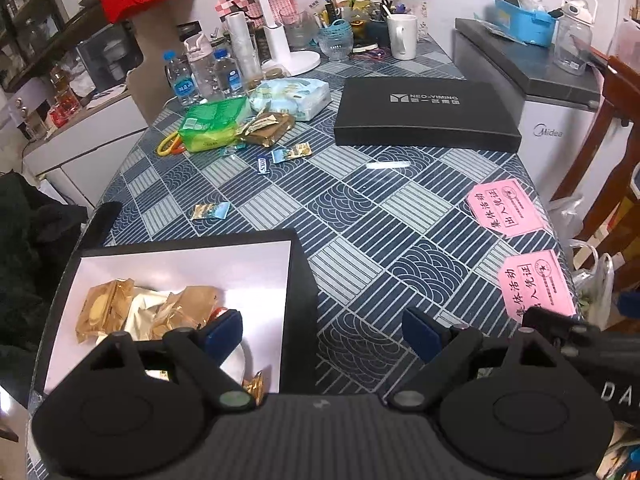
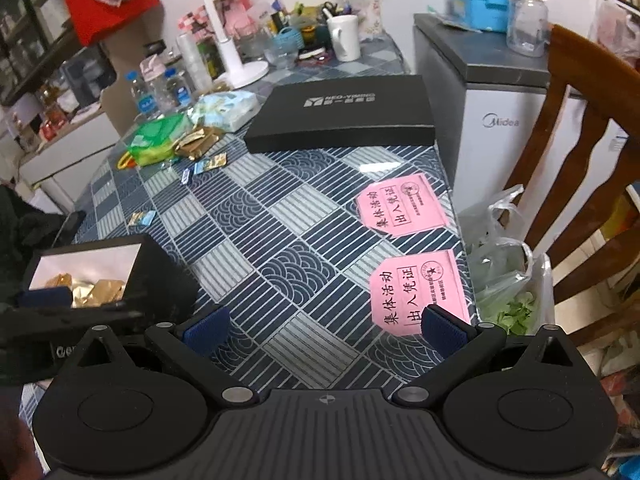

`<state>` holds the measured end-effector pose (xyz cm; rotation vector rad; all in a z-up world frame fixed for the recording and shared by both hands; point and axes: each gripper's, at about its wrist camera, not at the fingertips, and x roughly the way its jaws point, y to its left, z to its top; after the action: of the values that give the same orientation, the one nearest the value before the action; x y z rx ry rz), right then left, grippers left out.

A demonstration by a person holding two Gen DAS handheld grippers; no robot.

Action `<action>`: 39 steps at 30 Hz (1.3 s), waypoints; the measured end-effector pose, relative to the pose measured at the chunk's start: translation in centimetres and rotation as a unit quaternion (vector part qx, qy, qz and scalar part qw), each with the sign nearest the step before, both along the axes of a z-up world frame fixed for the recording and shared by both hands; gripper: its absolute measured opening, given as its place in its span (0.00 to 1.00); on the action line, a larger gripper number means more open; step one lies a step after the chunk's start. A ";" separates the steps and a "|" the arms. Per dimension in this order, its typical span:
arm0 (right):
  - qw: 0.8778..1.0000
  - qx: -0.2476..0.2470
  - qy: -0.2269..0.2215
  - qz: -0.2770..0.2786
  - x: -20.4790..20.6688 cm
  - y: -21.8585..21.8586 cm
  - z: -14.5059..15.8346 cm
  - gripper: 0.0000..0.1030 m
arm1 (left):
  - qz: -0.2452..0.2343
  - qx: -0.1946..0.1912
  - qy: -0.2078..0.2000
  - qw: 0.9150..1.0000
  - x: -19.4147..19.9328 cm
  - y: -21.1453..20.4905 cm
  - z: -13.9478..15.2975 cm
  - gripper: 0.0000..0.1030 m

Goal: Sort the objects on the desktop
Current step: 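Move both grippers toward the black NEO-YIMING lid on the table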

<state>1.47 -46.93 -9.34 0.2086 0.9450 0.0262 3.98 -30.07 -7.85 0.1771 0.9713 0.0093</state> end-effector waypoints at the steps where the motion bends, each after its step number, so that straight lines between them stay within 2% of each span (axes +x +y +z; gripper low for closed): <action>1: 1.000 -0.003 -0.001 -0.009 0.0 0.1 0.2 1.00 | -0.007 -0.006 0.001 1.000 0.1 0.2 0.1 1.00; 5: 0.999 -0.007 -0.002 -0.048 0.0 0.5 0.2 1.00 | -0.042 -0.021 0.005 0.999 0.9 0.8 0.2 1.00; 9: 0.996 -0.012 -0.003 -0.086 0.1 1.3 0.0 1.00 | -0.077 -0.021 -0.001 0.997 2.1 1.3 0.1 1.00; 13: 0.995 -0.013 -0.002 -0.102 0.8 2.0 -0.5 1.00 | -0.085 -0.023 0.006 0.996 3.4 1.9 -0.6 1.00; 22: 0.997 -0.007 0.003 -0.073 4.7 1.9 -1.1 1.00 | -0.066 -0.013 0.021 0.997 6.7 1.8 -1.5 1.00; 26: 0.998 -0.012 0.011 -0.069 6.3 1.5 -1.7 1.00 | -0.057 0.016 0.012 0.998 8.0 2.2 -1.7 1.00; 30: 0.997 0.004 0.019 -0.075 7.3 1.3 -2.5 1.00 | -0.029 0.024 0.013 0.999 9.9 4.2 -1.9 1.00; 35: 0.997 0.032 0.040 -0.056 8.7 3.2 -4.1 1.00 | 0.008 0.024 0.014 1.000 11.4 7.0 -2.0 1.00; 39: 0.999 0.018 0.037 -0.034 9.3 5.2 -3.9 1.00 | 0.010 0.026 0.012 1.000 11.5 7.6 -2.2 1.00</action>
<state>10.76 -41.77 -13.24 0.2764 1.0107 -0.0277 15.49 -22.48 -10.01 0.2149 0.9978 0.0514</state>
